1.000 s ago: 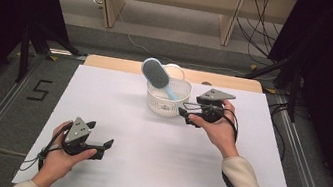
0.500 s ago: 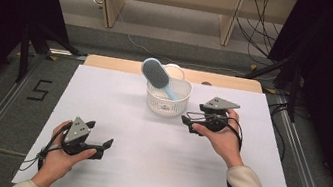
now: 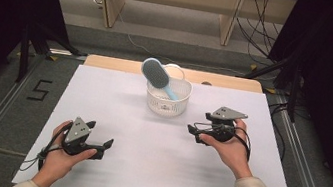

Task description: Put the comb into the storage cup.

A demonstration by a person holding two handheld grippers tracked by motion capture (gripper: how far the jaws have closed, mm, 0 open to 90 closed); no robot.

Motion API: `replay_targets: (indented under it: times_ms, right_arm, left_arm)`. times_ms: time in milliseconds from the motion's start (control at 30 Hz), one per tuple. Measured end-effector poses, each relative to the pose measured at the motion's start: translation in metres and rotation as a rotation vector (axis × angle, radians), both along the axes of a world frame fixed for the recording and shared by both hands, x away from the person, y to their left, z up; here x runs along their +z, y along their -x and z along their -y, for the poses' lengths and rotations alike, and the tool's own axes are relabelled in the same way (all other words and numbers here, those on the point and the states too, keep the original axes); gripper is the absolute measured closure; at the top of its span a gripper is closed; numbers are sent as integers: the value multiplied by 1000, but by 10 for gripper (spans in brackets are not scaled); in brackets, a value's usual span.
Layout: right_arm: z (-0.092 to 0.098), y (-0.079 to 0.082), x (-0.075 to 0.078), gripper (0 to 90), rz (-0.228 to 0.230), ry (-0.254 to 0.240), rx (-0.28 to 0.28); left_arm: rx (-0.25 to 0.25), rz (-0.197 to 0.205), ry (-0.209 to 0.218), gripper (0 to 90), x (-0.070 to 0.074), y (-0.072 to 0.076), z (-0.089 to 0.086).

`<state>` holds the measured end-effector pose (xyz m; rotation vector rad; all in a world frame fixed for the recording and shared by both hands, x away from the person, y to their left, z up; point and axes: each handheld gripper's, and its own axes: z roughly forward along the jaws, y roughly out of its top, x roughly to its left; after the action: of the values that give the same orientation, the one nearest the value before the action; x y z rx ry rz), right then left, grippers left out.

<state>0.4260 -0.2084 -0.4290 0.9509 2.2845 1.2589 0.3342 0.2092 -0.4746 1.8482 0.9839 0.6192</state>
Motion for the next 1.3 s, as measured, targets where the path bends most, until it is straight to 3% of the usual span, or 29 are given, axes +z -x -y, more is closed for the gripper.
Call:
replay_targets:
  times_ms: [767,1300]
  right_arm:
    - [37,28,-3,161,-7,-18,-19]
    - [63,57,-8,161,2,-38,-43]
  left_arm:
    - [6,2,-2,110,0,0,0]
    - [15,3,-1,111,0,0,-1]
